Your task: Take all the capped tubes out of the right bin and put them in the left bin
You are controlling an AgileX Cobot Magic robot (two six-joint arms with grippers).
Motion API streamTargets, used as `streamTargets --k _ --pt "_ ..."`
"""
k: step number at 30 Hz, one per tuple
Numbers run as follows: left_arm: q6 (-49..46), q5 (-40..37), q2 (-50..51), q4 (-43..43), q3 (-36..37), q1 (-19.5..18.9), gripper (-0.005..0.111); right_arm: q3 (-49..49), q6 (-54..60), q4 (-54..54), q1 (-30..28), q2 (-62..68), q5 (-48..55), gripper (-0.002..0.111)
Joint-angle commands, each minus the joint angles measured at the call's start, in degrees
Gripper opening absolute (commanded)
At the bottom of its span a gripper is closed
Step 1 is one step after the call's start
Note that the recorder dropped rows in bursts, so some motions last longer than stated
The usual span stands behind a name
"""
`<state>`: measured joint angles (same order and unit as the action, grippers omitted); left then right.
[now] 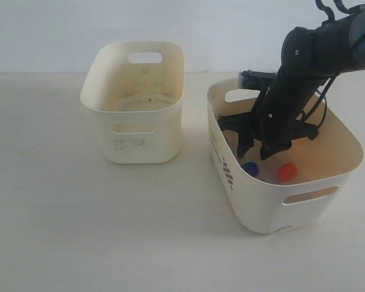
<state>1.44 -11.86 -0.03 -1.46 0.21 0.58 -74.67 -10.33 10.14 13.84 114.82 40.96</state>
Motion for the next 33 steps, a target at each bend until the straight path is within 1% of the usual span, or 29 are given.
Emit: streamTargets --k 1,3,4,5,6,7,12,14,19,20,21,23,25,26,33 --pt "0.54 0.26 0.03 0.36 -0.21 -0.02 0.004 -0.02 0.46 -3.32 -0.02 0.27 1.00 0.053" --pt "0.54 0.26 0.03 0.36 -0.21 -0.02 0.004 -0.02 0.35 -3.78 -0.02 0.27 1.00 0.066" --pt "0.54 0.26 0.03 0.36 -0.21 -0.02 0.004 -0.02 0.22 -3.89 -0.02 0.27 1.00 0.070" --pt "0.54 0.26 0.03 0.36 -0.21 -0.02 0.004 -0.02 0.22 -3.89 -0.02 0.27 0.86 0.073" --pt "0.54 0.26 0.03 0.36 -0.21 -0.02 0.004 -0.02 0.22 -3.89 -0.02 0.27 0.86 0.072" --pt "0.54 0.26 0.03 0.36 -0.21 -0.02 0.004 -0.02 0.22 -4.13 -0.02 0.27 0.86 0.069" --pt "0.54 0.26 0.03 0.36 -0.21 -0.02 0.004 -0.02 0.36 -4.39 -0.02 1.23 1.67 0.043" --pt "0.54 0.26 0.03 0.36 -0.21 -0.02 0.004 -0.02 0.36 -4.39 -0.02 1.77 1.94 0.039" --pt "0.54 0.26 0.03 0.36 -0.21 -0.02 0.004 -0.02 0.20 -4.48 -0.02 2.38 2.16 0.038" --pt "0.54 0.26 0.03 0.36 -0.21 -0.02 0.004 -0.02 0.20 -4.48 -0.02 2.38 2.16 0.037" --pt "0.54 0.26 0.03 0.36 -0.21 -0.02 0.004 -0.02 -0.05 -4.62 -0.02 2.38 2.16 0.034" --pt "0.54 0.26 0.03 0.36 -0.21 -0.02 0.004 -0.02 -0.05 -4.87 -0.02 2.38 2.16 0.021" --pt "0.54 0.26 0.03 0.36 -0.21 -0.02 0.004 -0.02 -0.05 -4.87 -0.02 2.38 2.28 0.003" --pt "0.54 0.26 0.03 0.36 -0.21 -0.02 0.004 -0.02 -0.05 -4.87 -0.02 2.38 2.28 0.000" --pt "0.54 0.26 0.03 0.36 -0.21 -0.02 0.004 -0.31 -1.14 -5.02 -0.02 -0.40 1.20 0.000"
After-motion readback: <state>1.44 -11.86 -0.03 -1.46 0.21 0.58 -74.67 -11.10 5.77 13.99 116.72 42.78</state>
